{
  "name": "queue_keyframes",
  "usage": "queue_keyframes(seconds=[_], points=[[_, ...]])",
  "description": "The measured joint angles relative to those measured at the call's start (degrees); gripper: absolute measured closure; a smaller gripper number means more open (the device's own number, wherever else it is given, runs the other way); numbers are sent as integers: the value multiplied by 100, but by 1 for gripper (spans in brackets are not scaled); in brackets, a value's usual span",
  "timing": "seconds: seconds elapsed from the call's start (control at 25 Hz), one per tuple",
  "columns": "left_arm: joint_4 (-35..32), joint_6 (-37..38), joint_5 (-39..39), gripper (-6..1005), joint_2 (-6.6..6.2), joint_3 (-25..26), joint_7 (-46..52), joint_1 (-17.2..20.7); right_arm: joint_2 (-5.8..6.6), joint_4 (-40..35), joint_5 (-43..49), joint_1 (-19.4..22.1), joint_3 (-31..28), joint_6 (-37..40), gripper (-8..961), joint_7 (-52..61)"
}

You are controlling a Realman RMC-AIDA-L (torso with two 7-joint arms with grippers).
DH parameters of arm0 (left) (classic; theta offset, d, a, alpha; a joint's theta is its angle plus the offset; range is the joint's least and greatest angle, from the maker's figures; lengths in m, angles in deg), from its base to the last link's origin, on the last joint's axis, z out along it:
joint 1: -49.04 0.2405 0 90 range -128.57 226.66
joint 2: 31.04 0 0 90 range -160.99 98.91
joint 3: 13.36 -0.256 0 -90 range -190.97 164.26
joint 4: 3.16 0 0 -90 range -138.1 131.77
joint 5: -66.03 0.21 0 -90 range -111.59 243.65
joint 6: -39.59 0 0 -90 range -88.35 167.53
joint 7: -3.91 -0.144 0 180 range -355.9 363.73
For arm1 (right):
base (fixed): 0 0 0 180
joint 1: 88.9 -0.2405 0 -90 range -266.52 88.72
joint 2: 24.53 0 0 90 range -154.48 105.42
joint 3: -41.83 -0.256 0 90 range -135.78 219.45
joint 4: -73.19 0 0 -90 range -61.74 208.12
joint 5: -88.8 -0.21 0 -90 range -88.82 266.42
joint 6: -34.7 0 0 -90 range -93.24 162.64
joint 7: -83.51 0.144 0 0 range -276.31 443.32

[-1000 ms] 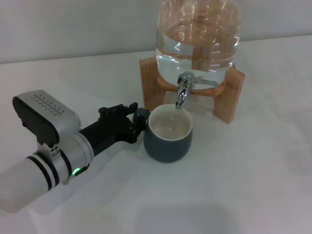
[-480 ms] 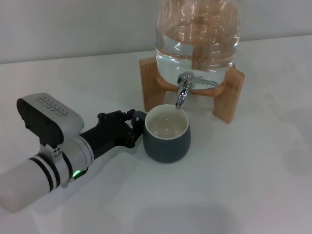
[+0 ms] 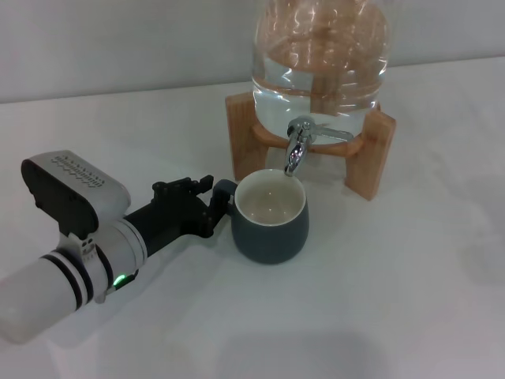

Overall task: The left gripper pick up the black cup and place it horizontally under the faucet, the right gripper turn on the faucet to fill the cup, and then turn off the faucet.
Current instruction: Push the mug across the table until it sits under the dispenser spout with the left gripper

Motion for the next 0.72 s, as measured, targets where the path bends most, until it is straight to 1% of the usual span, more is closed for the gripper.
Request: queue_keyframes(seconds=[0.52,0.64,0.72], points=[[-38,17,26,660,-6,75,-10,-20,0,13,0,0,-8,0,102,-8],[-37,65,25,659,-4,74,-10,-20,0,13,0,0,-8,1,103,-8],[-8,231,24,659,4,70,-10,-22,0,12,0,0,-8,1,102,-11]])
